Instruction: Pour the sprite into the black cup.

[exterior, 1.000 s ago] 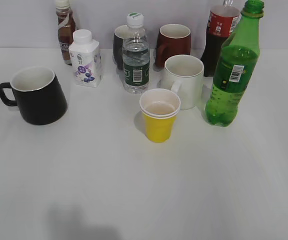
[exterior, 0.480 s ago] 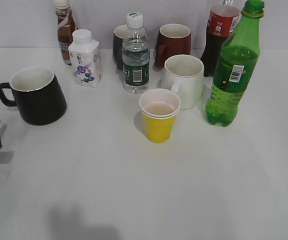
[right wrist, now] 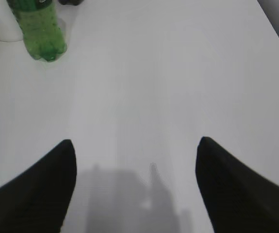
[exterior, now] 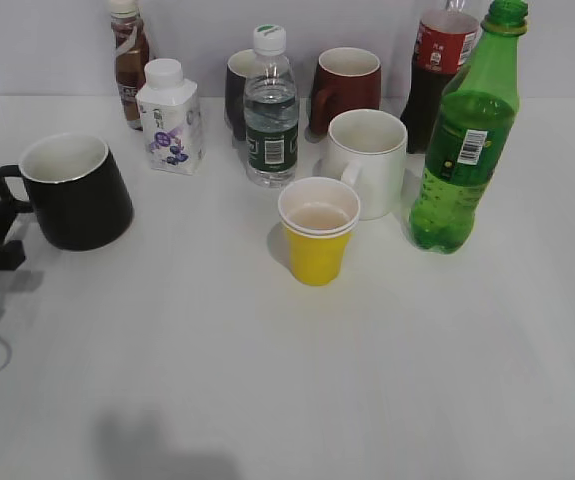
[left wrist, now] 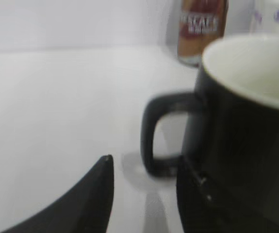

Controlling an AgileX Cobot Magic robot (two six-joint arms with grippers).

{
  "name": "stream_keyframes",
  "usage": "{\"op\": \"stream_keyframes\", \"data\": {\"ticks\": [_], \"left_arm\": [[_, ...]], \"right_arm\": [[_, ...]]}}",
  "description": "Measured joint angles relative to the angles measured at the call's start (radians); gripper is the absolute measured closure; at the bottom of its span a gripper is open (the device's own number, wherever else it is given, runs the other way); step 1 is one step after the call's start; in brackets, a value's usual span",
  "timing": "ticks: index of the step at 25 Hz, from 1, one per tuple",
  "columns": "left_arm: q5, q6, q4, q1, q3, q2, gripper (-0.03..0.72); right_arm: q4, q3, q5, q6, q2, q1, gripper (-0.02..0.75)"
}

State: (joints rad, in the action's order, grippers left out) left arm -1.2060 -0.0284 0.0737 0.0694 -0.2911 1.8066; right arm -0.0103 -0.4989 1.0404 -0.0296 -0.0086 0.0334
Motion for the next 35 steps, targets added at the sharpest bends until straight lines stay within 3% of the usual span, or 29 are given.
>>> {"op": "stream_keyframes", "data": {"ticks": [10, 13, 16, 24, 26, 32, 35], "left_arm": [[-0.001, 0.000, 0.035, 0.000, -0.143, 0.099, 0.364], [0.006, 0.000, 0.047, 0.000, -0.185, 0.120, 0.450], [0.021, 0.002, 0.065, -0.001, -0.200, 0.128, 0.630], [0.045, 0.011, 0.082, -0.001, -0.183, 0.075, 0.649], [0.047, 0.012, 0.087, -0.001, -0.172, 0.035, 0.649], [0.045, 0.012, 0.156, -0.001, -0.158, -0.057, 0.649], [0.043, 0.012, 0.187, -0.001, -0.158, -0.079, 0.649]], "right_arm": [[0.000, 0.000, 0.000, 0.000, 0.000, 0.000, 0.164], [0.000, 0.000, 0.000, 0.000, 0.000, 0.000, 0.164], [0.000, 0.000, 0.000, 0.000, 0.000, 0.000, 0.164], [0.058, -0.005, -0.011, -0.004, 0.006, 0.000, 0.183], [0.065, -0.018, -0.106, -0.020, 0.034, 0.000, 0.193], [0.068, 0.014, -0.767, -0.092, 0.195, 0.000, 0.195], [0.067, 0.032, -0.999, -0.099, 0.333, 0.000, 0.195]]}}
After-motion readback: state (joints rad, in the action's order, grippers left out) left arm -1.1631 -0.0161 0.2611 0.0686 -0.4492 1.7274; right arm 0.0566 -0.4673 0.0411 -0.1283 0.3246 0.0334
